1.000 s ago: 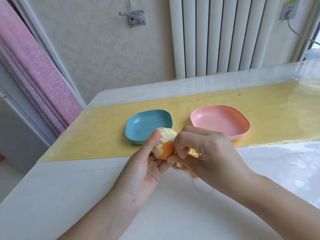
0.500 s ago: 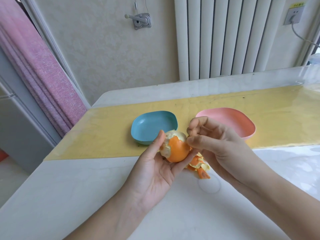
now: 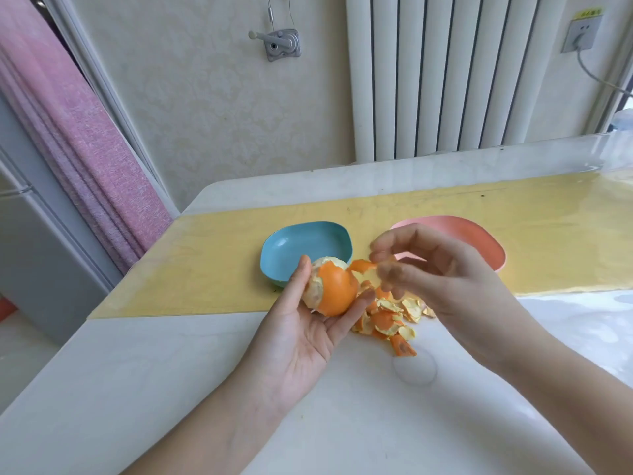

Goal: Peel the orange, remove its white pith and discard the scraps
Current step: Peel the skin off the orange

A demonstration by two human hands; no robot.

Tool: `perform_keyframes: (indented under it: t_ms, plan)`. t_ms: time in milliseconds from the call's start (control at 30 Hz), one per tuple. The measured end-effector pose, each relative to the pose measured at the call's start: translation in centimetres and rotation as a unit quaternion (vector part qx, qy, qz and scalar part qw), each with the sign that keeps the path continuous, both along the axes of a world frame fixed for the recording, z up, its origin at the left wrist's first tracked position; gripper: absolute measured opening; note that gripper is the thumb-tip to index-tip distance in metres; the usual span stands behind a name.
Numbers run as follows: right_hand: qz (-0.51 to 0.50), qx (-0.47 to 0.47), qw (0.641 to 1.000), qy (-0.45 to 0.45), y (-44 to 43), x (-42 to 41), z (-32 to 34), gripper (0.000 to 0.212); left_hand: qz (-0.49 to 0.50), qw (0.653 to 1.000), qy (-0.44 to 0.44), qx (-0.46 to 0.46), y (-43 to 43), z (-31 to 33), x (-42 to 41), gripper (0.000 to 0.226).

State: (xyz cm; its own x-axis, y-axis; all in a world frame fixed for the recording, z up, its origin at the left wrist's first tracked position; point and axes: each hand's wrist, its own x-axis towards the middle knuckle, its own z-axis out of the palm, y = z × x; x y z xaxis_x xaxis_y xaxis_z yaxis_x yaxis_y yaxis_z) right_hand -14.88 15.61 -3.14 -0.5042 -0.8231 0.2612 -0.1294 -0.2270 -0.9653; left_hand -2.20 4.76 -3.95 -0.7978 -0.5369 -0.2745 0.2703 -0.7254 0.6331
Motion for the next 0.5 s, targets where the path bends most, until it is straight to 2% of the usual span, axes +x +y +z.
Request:
perform_keyframes:
  t_ms: [33, 100, 167, 300, 400, 433, 500]
  plan:
    - [-0.027, 0.005, 0.996, 0.084, 0.06, 0.13, -0.08, 0.023, 0.001, 1.000, -0.005, -0.019, 0.01, -0.03, 0.02, 0.049]
    - [-0.054, 0.005, 0.967, 0.250, 0.04, 0.44, -0.36, 0.035, -0.012, 0.998, -0.010, -0.067, 0.02, -0.13, 0.09, 0.048]
    - [-0.054, 0.008, 0.939, 0.339, 0.00, 0.65, -0.73, 0.038, -0.042, 0.993, -0.011, -0.110, 0.04, -0.24, 0.24, 0.044]
    - [-0.051, -0.012, 0.962, 0.269, 0.16, 0.55, -0.49, 0.025, -0.102, 0.981, -0.013, -0.162, 0.00, -0.18, 0.39, 0.044]
    - [-0.042, -0.005, 0.970, 0.238, 0.29, 0.39, -0.12, 0.024, -0.112, 0.977, -0.016, -0.179, -0.24, -0.04, 0.52, 0.038]
    - [-0.033, 0.005, 0.974, 0.223, 0.36, 0.41, -0.05, 0.024, -0.109, 0.977, -0.014, -0.182, -0.38, 0.00, 0.56, 0.040]
    - [-0.019, 0.016, 0.981, 0.193, 0.47, 0.46, 0.18, 0.026, -0.118, 0.975, 0.008, -0.187, -0.86, -0.16, 0.61, 0.061]
